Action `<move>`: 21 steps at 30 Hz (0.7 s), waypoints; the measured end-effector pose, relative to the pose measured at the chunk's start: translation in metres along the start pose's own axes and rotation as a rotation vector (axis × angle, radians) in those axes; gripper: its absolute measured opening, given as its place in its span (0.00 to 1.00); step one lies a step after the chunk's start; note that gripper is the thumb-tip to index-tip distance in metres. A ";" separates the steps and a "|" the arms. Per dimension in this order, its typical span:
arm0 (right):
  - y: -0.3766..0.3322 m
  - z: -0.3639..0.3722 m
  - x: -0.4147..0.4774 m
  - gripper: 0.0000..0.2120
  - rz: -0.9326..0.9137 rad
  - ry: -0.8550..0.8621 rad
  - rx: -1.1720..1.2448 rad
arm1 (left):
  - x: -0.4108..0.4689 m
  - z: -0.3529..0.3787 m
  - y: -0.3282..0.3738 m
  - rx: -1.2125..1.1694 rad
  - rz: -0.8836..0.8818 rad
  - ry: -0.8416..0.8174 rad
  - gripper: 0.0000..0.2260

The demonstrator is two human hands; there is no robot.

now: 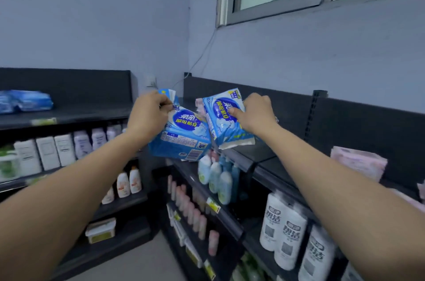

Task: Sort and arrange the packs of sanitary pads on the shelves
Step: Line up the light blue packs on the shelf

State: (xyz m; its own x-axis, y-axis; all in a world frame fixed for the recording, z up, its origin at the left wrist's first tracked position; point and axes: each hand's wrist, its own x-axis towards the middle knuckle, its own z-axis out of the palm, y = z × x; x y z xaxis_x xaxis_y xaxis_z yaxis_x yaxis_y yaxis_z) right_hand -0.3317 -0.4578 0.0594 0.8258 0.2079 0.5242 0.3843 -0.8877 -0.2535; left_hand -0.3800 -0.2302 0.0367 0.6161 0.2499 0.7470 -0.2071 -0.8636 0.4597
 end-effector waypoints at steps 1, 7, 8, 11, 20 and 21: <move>-0.015 0.012 0.007 0.23 -0.012 -0.006 0.011 | 0.004 -0.007 -0.016 0.024 -0.004 0.003 0.06; -0.099 0.074 0.043 0.22 -0.091 -0.067 0.050 | 0.023 -0.043 -0.109 0.133 -0.040 0.019 0.07; -0.112 0.085 0.049 0.23 -0.108 -0.071 0.043 | 0.025 -0.049 -0.124 0.149 -0.050 0.019 0.07; -0.149 0.121 0.069 0.24 -0.143 -0.095 0.062 | 0.031 -0.065 -0.168 0.200 -0.084 0.029 0.07; -0.251 0.199 0.116 0.24 -0.280 -0.188 0.177 | 0.048 -0.105 -0.279 0.319 -0.207 0.079 0.07; -0.261 0.209 0.123 0.24 -0.296 -0.194 0.179 | 0.051 -0.109 -0.291 0.330 -0.217 0.085 0.07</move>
State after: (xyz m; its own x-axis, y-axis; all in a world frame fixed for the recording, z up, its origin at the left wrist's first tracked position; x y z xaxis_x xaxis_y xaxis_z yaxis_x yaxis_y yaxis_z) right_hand -0.2446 -0.1147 0.0204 0.7248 0.5330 0.4366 0.6691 -0.6957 -0.2615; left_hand -0.3708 0.0811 -0.0064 0.5510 0.4656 0.6925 0.1847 -0.8773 0.4429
